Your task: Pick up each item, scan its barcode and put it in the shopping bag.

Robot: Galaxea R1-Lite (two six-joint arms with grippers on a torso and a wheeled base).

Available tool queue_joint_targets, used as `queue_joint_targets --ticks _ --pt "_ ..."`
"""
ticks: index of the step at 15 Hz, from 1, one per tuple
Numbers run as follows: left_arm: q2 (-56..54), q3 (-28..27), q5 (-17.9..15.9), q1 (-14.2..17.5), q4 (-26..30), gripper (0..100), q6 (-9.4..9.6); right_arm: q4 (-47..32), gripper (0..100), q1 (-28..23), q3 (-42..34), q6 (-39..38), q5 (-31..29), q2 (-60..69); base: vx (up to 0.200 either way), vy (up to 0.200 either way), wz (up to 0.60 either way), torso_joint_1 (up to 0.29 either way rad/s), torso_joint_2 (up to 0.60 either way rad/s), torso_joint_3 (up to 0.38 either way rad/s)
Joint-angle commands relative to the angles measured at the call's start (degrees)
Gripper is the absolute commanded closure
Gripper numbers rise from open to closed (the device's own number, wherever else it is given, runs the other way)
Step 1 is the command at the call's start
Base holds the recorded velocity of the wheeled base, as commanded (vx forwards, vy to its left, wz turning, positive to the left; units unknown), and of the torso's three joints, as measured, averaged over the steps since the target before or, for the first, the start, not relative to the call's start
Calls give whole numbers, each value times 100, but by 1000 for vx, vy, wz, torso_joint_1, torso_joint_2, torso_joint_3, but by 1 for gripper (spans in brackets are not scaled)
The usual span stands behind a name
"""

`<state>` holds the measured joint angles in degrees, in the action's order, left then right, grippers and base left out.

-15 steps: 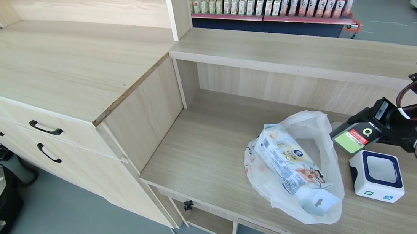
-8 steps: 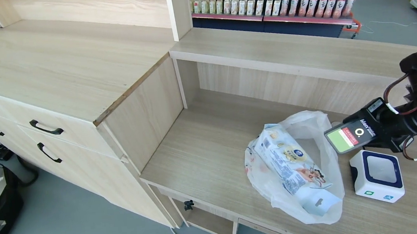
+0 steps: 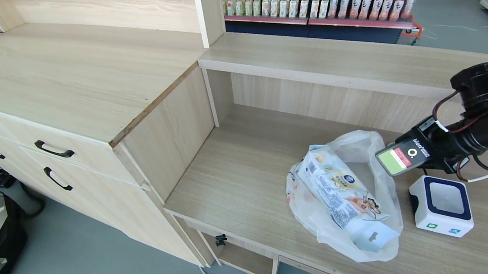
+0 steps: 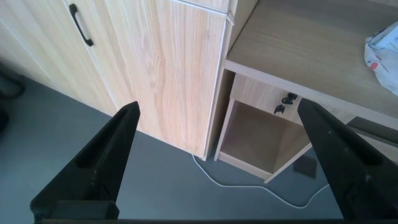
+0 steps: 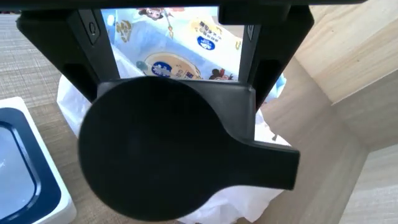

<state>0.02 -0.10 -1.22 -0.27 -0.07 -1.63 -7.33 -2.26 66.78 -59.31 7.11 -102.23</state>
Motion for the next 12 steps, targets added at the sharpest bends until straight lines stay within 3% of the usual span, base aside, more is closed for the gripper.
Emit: queue_joint_targets --ticks 1,5,8,12 --pt "-2 1 -1 0 -1 0 -4 -6 100 -29 72 7 10 -236 0 0 0 0 0 0" --pt "-2 1 -1 0 -1 0 -4 -85 100 -21 37 7 10 19 0 0 0 0 0 0" --pt "-2 1 -1 -8 -1 0 -4 -735 100 -47 -69 -46 -78 573 0 0 0 0 0 0" --pt "-2 1 -1 0 -1 0 -4 -761 100 -214 -455 -134 -561 625 0 0 0 0 0 0"
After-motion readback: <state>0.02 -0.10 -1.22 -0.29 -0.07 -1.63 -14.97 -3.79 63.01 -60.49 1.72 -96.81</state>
